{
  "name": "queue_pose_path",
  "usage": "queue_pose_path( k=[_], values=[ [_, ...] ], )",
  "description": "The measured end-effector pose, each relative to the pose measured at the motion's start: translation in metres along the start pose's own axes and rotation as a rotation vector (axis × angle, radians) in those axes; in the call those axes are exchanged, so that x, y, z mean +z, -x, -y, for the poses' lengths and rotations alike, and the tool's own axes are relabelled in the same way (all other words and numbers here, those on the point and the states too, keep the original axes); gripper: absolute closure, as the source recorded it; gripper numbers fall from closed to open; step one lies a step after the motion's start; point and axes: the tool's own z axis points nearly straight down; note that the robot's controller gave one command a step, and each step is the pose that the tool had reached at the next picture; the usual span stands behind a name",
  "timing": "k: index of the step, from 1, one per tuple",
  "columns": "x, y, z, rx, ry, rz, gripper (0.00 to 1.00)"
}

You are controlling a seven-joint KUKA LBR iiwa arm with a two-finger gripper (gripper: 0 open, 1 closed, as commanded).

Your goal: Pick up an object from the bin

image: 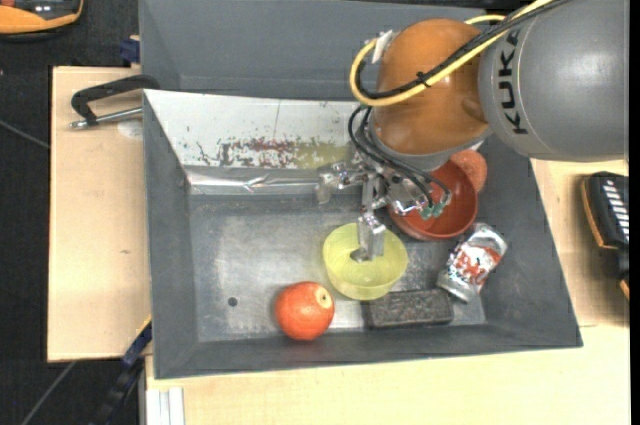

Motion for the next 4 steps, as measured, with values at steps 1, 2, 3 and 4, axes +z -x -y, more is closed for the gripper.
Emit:
queue_pose_path(
  k=[1,2,3,4],
  values=[
    [-0.001,0.001,-0.005,-0.005,0.005,0.0,1.0],
    [0.071,0.014,-0.012,-0.088,0.007,-0.001,1.0],
    [0.067,0.015,-0.011,-0.086,0.006,0.005,0.0],
    [0.075,-0.006,0.051,-0.473,0.003,0.009,0.0]
  ],
)
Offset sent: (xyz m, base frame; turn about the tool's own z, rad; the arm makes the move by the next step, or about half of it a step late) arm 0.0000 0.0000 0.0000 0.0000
